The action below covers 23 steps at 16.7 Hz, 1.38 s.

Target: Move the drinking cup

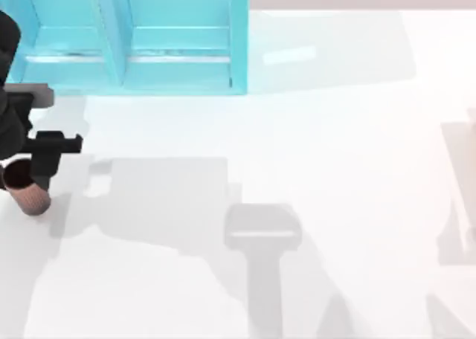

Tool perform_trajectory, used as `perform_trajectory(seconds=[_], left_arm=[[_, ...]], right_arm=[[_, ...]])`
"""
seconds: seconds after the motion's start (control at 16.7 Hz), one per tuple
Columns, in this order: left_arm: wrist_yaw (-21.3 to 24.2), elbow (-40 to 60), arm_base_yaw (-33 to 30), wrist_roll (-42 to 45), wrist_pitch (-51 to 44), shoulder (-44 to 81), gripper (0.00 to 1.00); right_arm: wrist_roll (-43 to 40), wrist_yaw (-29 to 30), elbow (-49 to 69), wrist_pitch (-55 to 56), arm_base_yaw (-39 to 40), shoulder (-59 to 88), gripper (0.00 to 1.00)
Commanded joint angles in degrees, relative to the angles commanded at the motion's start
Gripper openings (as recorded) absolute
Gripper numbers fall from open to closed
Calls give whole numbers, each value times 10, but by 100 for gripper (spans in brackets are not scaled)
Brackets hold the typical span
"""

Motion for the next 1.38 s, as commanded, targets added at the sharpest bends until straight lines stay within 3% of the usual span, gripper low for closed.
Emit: perform_trajectory(seconds=[0.48, 0.66, 0.96, 1.38], left_arm=[[10, 182, 267, 239, -125, 90, 0], [10, 251, 334, 311, -173, 120, 0], [16, 335, 374, 377, -217, 141, 0], [16, 339, 375, 383, -217, 139, 0]], right_arm=[[0, 0, 0, 0, 0, 0, 100], [0, 0, 0, 0, 0, 0, 100], [0, 0, 0, 0, 0, 0, 100], [0, 0, 0, 0, 0, 0, 100]])
